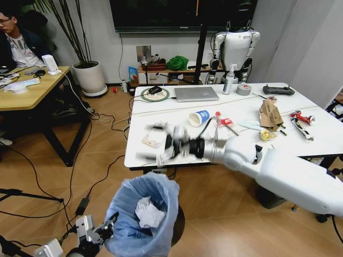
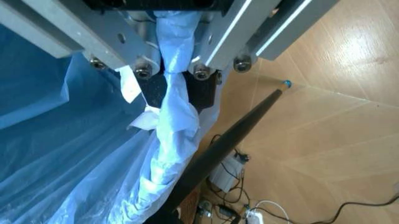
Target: Pick up the trash bin and place the trash from the table into it.
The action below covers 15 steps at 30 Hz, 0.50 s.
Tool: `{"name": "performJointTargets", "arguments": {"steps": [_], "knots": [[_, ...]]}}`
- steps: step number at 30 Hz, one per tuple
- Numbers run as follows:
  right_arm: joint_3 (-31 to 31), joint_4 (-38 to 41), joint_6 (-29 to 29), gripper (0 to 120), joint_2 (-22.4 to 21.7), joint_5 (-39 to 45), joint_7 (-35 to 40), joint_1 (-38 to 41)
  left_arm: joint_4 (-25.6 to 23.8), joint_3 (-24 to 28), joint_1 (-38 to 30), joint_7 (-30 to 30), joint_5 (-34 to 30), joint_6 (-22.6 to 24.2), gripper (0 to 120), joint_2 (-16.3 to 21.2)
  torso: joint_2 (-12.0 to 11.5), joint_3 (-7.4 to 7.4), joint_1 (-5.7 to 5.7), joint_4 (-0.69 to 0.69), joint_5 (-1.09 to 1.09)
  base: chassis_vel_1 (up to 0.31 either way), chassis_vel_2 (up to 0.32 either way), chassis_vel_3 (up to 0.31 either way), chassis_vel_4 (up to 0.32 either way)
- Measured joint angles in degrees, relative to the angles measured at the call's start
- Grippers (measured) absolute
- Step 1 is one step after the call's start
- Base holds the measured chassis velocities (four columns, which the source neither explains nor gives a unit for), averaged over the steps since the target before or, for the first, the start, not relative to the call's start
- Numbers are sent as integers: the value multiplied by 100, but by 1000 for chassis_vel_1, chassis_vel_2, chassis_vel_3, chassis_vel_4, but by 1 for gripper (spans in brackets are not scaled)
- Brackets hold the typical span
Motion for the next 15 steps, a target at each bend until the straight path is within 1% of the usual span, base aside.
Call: {"name": "performJointTargets", "arguments": {"steps": [1,2,4,6,10,13,15], "knots": [[20,-31,4,100,47,-1,197,-14,6,-1,1,1,0,-1,0,1,0,0,0,0,0,0,0,0,0],[20,-31,4,100,47,-1,197,-14,6,-1,1,1,0,-1,0,1,0,0,0,0,0,0,0,0,0],[47,-166,58,100,206,-55,775,-58,10,-16,25,5,9,-6,0,-7,0,0,0,2,0,0,0,0,0],[76,-295,96,100,336,-127,1085,-120,2,-44,65,28,65,-20,0,-41,0,0,0,2,-1,0,0,0,0],[131,-478,86,100,500,-165,1361,-244,-33,-63,132,84,148,-42,0,-99,0,0,0,2,0,0,0,0,0],[238,-653,-148,100,664,-63,1655,-384,-48,-96,170,100,183,-57,0,-135,0,0,0,1,-1,0,0,0,0],[331,-813,-404,100,804,44,1931,-495,-62,-133,192,106,189,-68,0,-152,0,0,0,1,0,0,0,0,0]]}}
